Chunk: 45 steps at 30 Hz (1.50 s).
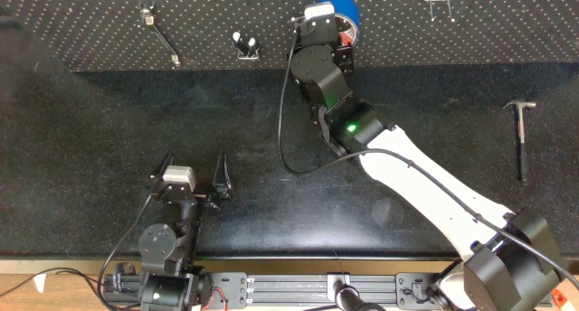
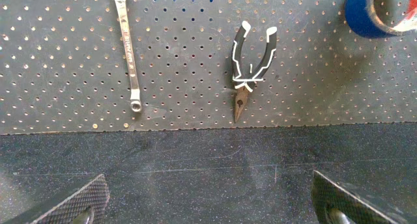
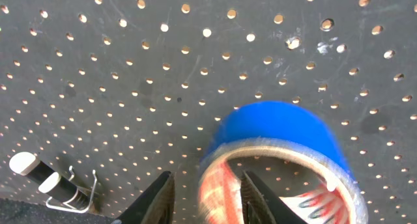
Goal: Place Tools Onto Pegboard
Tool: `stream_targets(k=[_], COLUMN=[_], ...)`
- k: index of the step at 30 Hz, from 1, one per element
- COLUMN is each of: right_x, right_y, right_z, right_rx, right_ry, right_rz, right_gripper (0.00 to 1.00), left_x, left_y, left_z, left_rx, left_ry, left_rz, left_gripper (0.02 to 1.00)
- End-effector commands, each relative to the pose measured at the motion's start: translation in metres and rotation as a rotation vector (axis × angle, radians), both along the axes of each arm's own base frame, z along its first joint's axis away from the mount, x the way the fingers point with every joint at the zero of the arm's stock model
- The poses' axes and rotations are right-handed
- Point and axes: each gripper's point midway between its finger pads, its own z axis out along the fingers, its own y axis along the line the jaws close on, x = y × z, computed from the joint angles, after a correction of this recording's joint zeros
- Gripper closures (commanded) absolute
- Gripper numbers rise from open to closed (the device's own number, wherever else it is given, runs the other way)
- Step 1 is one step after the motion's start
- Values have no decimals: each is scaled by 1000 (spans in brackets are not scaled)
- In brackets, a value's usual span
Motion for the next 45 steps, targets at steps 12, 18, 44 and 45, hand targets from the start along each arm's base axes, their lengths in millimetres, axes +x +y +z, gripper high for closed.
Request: stream_targets(k=[12,18,44,45], right_x=[-35,-101,-200,-207], right_y=[-15,-67,-365,-376], right_z=[3,1,-183,-186], right_rx=[-61,-173,34,23], right_ry=[128,324,940,966], right_rz=[69,85,-220,-264], right_gripper=[47,45,42,42], left_x=[0,0,0,0], left_y=[0,0,0,0], left_z=[-1,-1,-1,-1], left_rx=[5,5,5,5], left_ry=[1,1,1,1], left_rz=[0,0,0,0], left_gripper=[23,23,23,23])
